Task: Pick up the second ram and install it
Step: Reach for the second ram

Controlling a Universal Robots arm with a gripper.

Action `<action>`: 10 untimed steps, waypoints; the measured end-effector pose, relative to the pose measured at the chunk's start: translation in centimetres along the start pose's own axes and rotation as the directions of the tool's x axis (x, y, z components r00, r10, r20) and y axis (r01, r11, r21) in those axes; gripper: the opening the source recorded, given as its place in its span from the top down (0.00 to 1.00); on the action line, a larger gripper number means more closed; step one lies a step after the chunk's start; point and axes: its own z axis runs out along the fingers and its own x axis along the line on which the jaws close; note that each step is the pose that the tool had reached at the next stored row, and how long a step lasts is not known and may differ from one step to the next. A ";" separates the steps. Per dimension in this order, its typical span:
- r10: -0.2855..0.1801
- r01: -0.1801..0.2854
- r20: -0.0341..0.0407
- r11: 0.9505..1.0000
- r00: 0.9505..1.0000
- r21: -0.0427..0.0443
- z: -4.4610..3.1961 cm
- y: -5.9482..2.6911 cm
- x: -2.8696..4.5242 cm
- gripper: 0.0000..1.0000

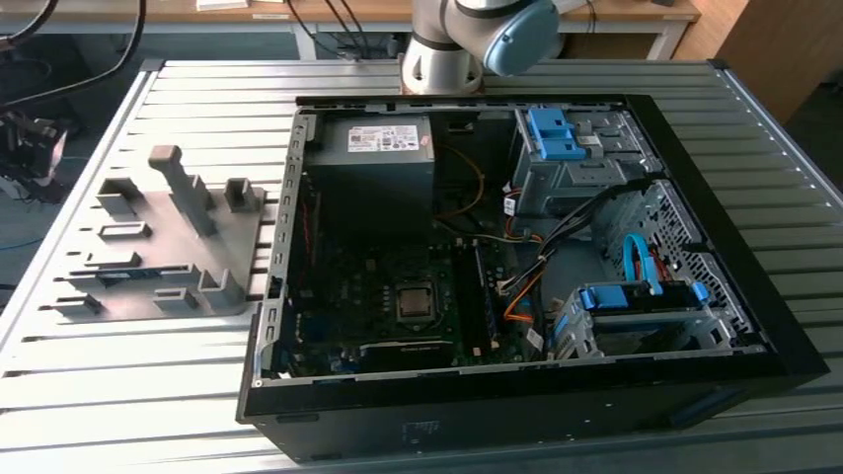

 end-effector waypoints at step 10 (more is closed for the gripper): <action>0.000 0.000 0.000 1.000 1.000 0.000 1.68 -0.18 0.05 0.90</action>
